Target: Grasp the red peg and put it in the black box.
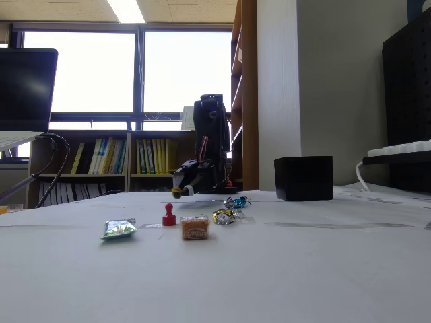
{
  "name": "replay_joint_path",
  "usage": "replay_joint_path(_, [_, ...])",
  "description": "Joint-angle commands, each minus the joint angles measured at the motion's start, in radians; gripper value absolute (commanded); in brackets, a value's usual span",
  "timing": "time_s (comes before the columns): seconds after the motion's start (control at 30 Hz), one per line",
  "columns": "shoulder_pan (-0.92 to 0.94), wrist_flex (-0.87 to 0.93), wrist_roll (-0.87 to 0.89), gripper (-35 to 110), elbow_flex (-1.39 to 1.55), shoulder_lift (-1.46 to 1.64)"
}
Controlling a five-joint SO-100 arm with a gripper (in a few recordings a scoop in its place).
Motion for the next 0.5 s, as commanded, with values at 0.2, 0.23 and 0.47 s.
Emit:
replay_joint_path(0.2, [-0.003, -0.052, -0.028, 0, 0.161, 0.095])
replay_joint_path(0.23, [-0.002, -0.052, -0.032, 0, 0.175, 0.107])
replay_joint_path(0.47, [0.015, -0.031, -0.051, 0, 0.255, 0.169])
